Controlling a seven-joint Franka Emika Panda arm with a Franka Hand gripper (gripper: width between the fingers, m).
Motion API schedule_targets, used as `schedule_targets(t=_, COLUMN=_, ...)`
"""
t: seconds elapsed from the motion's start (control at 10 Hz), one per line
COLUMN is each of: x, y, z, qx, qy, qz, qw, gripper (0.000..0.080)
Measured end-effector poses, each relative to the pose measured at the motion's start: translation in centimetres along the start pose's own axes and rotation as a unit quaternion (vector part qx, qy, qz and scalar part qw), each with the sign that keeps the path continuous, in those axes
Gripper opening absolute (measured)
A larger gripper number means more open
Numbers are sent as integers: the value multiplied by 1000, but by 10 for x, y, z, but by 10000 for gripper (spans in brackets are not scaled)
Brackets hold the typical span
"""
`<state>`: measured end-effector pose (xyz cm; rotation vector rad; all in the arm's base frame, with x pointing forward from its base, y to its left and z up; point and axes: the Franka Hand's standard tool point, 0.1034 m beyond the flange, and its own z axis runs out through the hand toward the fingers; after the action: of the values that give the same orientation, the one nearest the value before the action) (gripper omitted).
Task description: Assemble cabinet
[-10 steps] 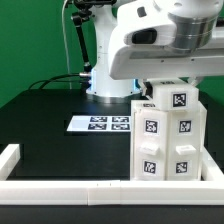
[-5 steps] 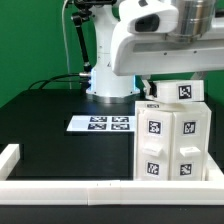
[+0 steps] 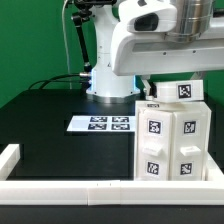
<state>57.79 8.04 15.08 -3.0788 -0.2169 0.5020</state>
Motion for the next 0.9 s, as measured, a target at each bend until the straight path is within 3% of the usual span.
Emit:
schedule_targets(t=0.1, x=0, y=0, z=0, qx=0, qy=0, qz=0, qw=1000, gripper=638)
schedule_targets(t=0.2, x=0, y=-1, z=-3, qx=-1, qy=5, qz=-2, qw=1000, gripper=748)
schedule_targets(t=0.3, x=-1, y=-5, z=-10, qx=-2, qy=22, qz=-5, qw=1000, gripper=783)
schedule_targets(t=0.6, x=-13, y=-16, z=-20, qx=-7, qy=125, qz=-18, qw=992, gripper=797)
schedule_targets(t=0.9, x=-15, y=-12, z=-16, qx=-9, qy=137, qz=-27, qw=990, gripper=797)
